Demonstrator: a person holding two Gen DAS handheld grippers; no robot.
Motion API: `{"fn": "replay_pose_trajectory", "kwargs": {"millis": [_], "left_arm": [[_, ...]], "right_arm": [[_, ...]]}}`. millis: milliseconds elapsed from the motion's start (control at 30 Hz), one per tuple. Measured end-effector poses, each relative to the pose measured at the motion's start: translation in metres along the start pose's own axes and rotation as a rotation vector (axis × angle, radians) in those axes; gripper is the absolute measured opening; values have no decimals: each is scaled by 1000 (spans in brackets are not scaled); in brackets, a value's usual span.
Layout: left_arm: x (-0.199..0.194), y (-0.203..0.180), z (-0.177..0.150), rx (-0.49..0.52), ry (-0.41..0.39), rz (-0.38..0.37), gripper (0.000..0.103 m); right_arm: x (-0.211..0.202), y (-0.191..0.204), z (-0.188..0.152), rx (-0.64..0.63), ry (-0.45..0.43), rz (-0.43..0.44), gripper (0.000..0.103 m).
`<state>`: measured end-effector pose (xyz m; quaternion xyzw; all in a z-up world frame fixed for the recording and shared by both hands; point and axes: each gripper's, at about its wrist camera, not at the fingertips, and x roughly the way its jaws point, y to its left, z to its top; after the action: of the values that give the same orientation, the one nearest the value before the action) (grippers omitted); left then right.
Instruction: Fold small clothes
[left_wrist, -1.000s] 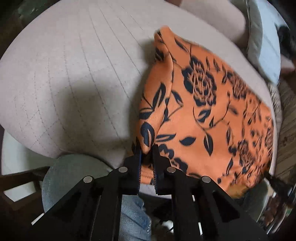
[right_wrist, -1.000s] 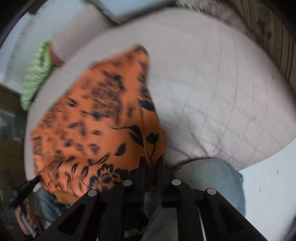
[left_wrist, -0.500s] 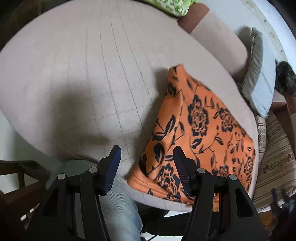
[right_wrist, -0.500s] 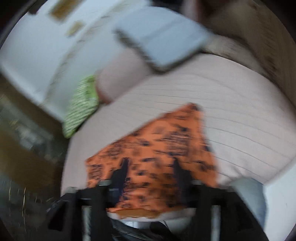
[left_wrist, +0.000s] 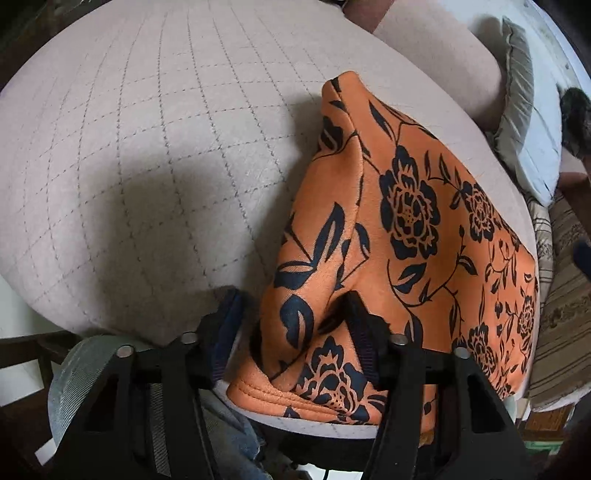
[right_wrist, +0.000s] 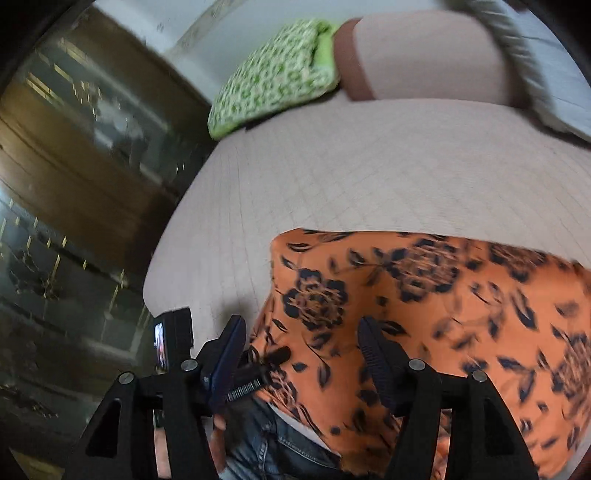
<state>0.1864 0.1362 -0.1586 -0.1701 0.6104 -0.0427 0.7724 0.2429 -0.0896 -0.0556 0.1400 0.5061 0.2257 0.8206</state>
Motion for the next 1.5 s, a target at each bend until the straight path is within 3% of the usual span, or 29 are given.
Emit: {"fn": "replay_pose_trajectory", "kwargs": {"millis": [100, 133, 167, 233, 367, 467, 600, 667, 700, 733, 767, 800, 833, 900, 1033, 1233, 1400, 1500], "left_arm": [[-1, 3, -2, -2, 3, -35, 39], [-1, 2, -1, 2, 5, -40, 31], [-2, 3, 0, -5, 6, -81, 15], [-6, 7, 1, -30, 7, -149, 14], [-27, 0, -12, 14, -86, -177, 14], [-40, -13, -23, 70, -170, -154, 14], [-48, -40, -28, 158, -219, -122, 13], [-49, -47, -29, 178, -230, -113, 13], [-47, -52, -30, 183, -233, -105, 13], [-47, -53, -30, 190, -231, -102, 13], [-46, -54, -29, 193, -227, -103, 13], [-45, -55, -29, 193, -223, -109, 13], [-46, -56, -29, 193, -222, -112, 12], [-56, -53, -30, 186, -227, -138, 12], [-90, -68, -39, 241, -283, -167, 12], [-129, -142, -65, 449, -314, -206, 12], [-128, -222, -93, 650, -292, -230, 12], [-111, -265, -107, 737, -252, -239, 12]], "right_arm": [[34, 12, 19, -12, 79, -19, 62], [47, 15, 26, -20, 106, -30, 62], [59, 19, 31, -29, 130, -40, 62], [85, 24, 41, -34, 197, -65, 62], [129, 36, 56, -86, 338, -124, 62], [152, 47, 62, -122, 426, -173, 62], [188, 64, 56, -217, 583, -256, 61], [203, 66, 51, -254, 606, -343, 55], [209, 66, 48, -274, 622, -389, 45], [214, 64, 46, -286, 636, -421, 42], [216, 62, 44, -288, 644, -420, 41], [217, 61, 42, -301, 648, -421, 33], [215, 60, 41, -314, 640, -424, 25], [202, 58, 41, -303, 599, -402, 19], [132, 45, 45, -199, 407, -232, 17], [8, -27, 31, 32, 86, 82, 17], [-77, -104, -4, 162, -108, 178, 17], [-104, -152, -32, 225, -175, 188, 17]]}}
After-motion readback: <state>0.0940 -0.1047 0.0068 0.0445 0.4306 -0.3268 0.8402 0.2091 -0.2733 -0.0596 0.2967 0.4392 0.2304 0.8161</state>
